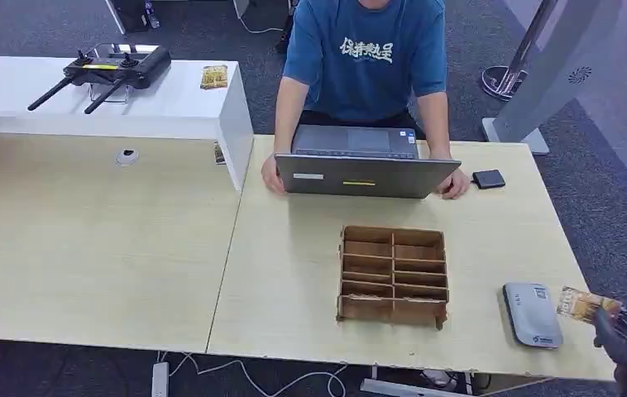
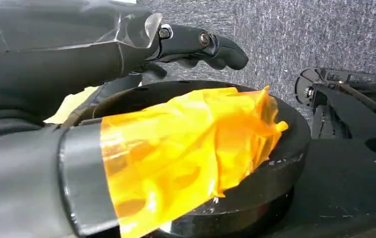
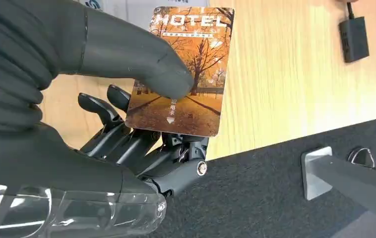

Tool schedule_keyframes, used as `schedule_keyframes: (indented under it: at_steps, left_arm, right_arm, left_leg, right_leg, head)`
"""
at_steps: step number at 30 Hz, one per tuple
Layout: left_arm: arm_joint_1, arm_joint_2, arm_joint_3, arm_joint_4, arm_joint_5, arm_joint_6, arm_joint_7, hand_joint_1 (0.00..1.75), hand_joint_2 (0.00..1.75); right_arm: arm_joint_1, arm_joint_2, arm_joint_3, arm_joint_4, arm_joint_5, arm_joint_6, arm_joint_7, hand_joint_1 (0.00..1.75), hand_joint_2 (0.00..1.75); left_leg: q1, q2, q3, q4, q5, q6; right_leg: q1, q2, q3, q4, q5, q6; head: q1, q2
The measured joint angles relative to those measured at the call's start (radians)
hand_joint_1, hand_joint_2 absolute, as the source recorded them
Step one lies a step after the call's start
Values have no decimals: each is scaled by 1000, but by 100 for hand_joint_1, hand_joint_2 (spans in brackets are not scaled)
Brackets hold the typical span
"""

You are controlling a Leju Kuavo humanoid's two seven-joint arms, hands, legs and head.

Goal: Pass the card to the sensor for recognition and then transmit it.

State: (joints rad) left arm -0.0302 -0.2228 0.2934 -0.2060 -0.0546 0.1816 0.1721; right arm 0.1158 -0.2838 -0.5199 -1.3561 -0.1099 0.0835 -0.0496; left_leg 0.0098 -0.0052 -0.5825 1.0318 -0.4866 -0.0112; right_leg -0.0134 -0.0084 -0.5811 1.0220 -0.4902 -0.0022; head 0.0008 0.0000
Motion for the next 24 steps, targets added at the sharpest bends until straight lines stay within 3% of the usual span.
schedule_keyframes:
  at_steps: [24]
  left_arm:
    - [0,0,0,0,-3,0,3,0,0]
  right_arm:
    - [-39,2,14,64,14,-10,-2,175,175]
  left_leg:
    - [0,0,0,0,0,0]
  right_leg:
    - [0,0,0,0,0,0]
  head:
    - [0,0]
